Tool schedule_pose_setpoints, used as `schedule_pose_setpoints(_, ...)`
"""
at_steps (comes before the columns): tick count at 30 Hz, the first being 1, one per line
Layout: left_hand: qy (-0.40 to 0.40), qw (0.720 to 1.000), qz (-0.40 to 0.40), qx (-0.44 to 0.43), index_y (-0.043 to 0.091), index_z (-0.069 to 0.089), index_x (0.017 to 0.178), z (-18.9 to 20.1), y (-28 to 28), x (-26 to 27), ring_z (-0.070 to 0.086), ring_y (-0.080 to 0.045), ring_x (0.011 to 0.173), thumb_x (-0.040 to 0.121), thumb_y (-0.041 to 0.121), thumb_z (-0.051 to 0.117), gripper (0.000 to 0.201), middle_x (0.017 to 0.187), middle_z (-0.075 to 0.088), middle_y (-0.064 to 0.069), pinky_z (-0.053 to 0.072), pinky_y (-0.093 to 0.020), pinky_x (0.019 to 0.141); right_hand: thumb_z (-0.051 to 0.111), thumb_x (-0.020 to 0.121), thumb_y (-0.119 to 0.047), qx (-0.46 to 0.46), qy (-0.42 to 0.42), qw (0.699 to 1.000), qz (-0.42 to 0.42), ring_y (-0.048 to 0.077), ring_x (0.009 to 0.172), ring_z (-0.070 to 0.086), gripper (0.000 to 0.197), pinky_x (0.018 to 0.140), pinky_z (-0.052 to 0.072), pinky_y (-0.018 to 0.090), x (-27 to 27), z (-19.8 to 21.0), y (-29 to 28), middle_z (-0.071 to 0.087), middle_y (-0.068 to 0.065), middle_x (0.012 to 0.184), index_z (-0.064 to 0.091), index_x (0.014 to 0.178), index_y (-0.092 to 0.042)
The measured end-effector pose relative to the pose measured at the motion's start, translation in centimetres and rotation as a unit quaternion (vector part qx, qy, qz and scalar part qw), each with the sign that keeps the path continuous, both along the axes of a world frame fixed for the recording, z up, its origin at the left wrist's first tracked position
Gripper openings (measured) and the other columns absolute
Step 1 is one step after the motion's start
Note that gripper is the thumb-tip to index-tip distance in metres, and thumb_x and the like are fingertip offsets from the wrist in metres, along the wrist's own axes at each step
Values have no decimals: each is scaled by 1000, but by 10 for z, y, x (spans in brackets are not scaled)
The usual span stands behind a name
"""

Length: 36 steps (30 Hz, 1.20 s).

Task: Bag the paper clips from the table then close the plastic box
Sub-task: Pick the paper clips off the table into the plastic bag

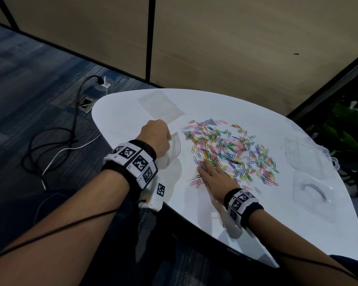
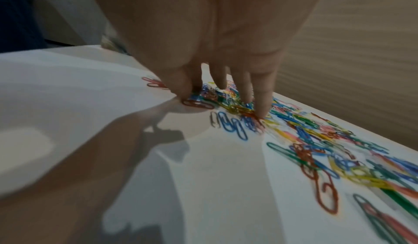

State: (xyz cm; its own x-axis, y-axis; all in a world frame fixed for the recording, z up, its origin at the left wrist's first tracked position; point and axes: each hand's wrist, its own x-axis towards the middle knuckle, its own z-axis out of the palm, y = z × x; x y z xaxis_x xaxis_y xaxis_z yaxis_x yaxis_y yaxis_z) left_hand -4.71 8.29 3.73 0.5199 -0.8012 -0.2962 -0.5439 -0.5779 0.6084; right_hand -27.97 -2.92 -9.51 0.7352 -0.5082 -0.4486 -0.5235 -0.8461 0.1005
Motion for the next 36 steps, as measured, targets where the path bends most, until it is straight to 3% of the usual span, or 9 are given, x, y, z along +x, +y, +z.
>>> schedule_pose_setpoints(5, -7, 1000, -7, 10, 9, 73, 111, 0, -2, -3, 71, -33, 99, 91, 2, 52, 30, 105, 74, -17, 56, -38, 95, 58, 85, 2, -17, -151, 988, 9, 30, 106, 57, 33, 80, 52, 33, 19, -7, -12, 59, 10, 118, 62, 115, -9)
schedule_pose_setpoints(9, -5, 1000, -5, 15, 9, 73, 112, 0, -2, -2, 72, -33, 97, 90, 0, 52, 31, 109, 73, -16, 57, -38, 94, 61, 88, -1, 27, -248, 955, -163, 21, 80, 66, 17, 71, 52, 24, 26, 4, -25, 68, 5, 87, 74, 89, -12)
schedule_pose_setpoints(16, -13, 1000, -12, 20, 10, 74, 111, 1, -4, -2, 72, -32, 96, 89, 0, 52, 33, 107, 73, -16, 58, -38, 92, 78, 79, -10, 225, -423, 732, -484, 21, 80, 75, 9, 82, 60, 36, 13, 36, -48, 77, 4, 80, 78, 85, -16)
schedule_pose_setpoints(19, -13, 1000, -13, 18, 9, 74, 111, 1, -4, -3, 72, -32, 96, 89, -1, 52, 32, 106, 74, -16, 58, -38, 92, 74, 80, 2, 419, -500, 593, -473, 31, 90, 72, 19, 83, 60, 33, 27, 64, -36, 74, 21, 99, 74, 98, 0)
schedule_pose_setpoints(23, -8, 1000, -14, 15, 8, 75, 108, -1, -4, -5, 72, -33, 94, 89, 0, 54, 29, 104, 74, -16, 59, -38, 90, 69, 81, 7, 544, -491, 537, -418, 27, 89, 71, 24, 82, 59, 28, 66, 94, -5, 72, 21, 101, 69, 105, 8)
schedule_pose_setpoints(26, -10, 1000, -16, 8, 11, 76, 104, -3, -5, -5, 72, -32, 95, 89, 4, 58, 25, 103, 74, -16, 58, -37, 91, 65, 82, 13, 556, -469, 540, -424, 28, 82, 71, 22, 84, 59, 30, 94, 98, 13, 71, 23, 93, 67, 103, 13)
schedule_pose_setpoints(30, -2, 1000, -16, -1, 14, 77, 100, -3, -5, -6, 71, -31, 98, 86, 7, 62, 21, 103, 73, -17, 57, -37, 92, 50, 83, 24, 500, -433, 610, -437, 26, 74, 64, 24, 73, 60, 25, 117, 87, 26, 64, 23, 89, 67, 94, 13)
schedule_pose_setpoints(33, 1, 1000, -17, -9, 13, 78, 100, -1, -4, -6, 70, -31, 99, 86, 5, 60, 25, 105, 73, -15, 57, -35, 89, 64, 77, 5, 393, -408, 726, -389, 25, 66, 67, 18, 76, 61, 38, 125, 82, 31, 70, 15, 73, 74, 73, -10)
schedule_pose_setpoints(36, 12, 1000, -18, -13, 13, 78, 100, 1, -2, -5, 71, -30, 97, 86, 2, 58, 27, 104, 74, -14, 57, -36, 91, 64, 79, -8, 283, -320, 861, -274, 16, 52, 58, 28, 57, 52, 26, 124, 81, 31, 64, 2, 55, 68, 56, -23)
